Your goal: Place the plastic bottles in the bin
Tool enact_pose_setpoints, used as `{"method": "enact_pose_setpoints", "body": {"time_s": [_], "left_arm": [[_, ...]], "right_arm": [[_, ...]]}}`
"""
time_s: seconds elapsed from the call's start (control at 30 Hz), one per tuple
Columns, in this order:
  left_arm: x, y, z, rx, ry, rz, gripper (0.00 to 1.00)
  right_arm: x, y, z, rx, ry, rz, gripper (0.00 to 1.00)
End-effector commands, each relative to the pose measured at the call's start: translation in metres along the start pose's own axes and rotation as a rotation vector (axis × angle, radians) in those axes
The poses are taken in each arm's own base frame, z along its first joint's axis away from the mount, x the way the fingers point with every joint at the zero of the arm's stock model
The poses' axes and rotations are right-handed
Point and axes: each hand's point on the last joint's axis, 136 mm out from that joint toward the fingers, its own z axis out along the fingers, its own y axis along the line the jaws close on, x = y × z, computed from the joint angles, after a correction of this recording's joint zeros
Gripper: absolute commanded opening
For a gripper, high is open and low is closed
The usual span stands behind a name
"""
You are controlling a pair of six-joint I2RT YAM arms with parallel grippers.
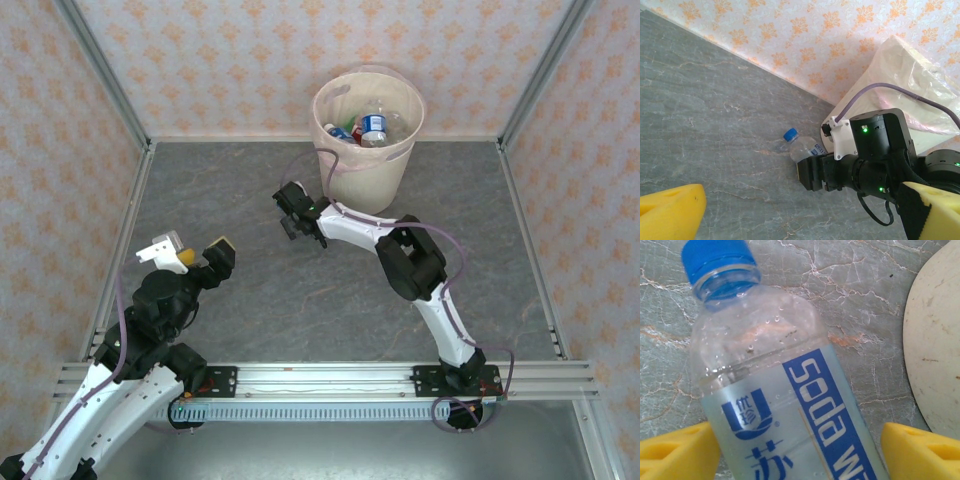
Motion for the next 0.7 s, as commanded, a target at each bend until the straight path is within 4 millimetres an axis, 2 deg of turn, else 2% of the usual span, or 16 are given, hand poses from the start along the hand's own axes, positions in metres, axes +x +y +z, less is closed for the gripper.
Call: {"method": "enact_pose_setpoints", "body": {"time_s": [0.0, 0.1, 0.23, 0.37, 0.53, 0.67], "left_arm": [[-0.002, -0.001, -0.0007, 0.009, -0.007, -0.002, 0.99], [-0.0017, -0.0004, -0.0013, 0.011, -0.009, -0.008, 0.99], [-0.0028, 0.0001, -0.0018, 0.009, -0.015, -0.008, 0.99], [-0.001, -0.0003, -0.0008, 0.013, -0.01, -0.007, 0.99], [-0.0009, -0.0013, 0.0003, 0.016, -0.01, -0.003, 0.99], [0.0, -0.0009, 0.0012, 0.01, -0.004, 0.002, 0.99]], "right_arm": [[0.0292, 0.018, 0.0158, -0.071, 0.101, -0.003, 0.74], [0.0257, 0.0212, 0.0124, -0.096, 0.092, 0.012, 0.69], [0.0212, 0.0202, 0.0122, -0.098, 0.08, 0.022, 0.71], [0.0276, 0.0196, 0.0157, -0.093, 0.101, 0.023, 0.73], [0.0256, 0.018, 0.011, -0.096, 0.083, 0.042, 0.69], [0.02, 0.0166, 0.0066, -0.097, 0.063, 0.056, 0.61]]}}
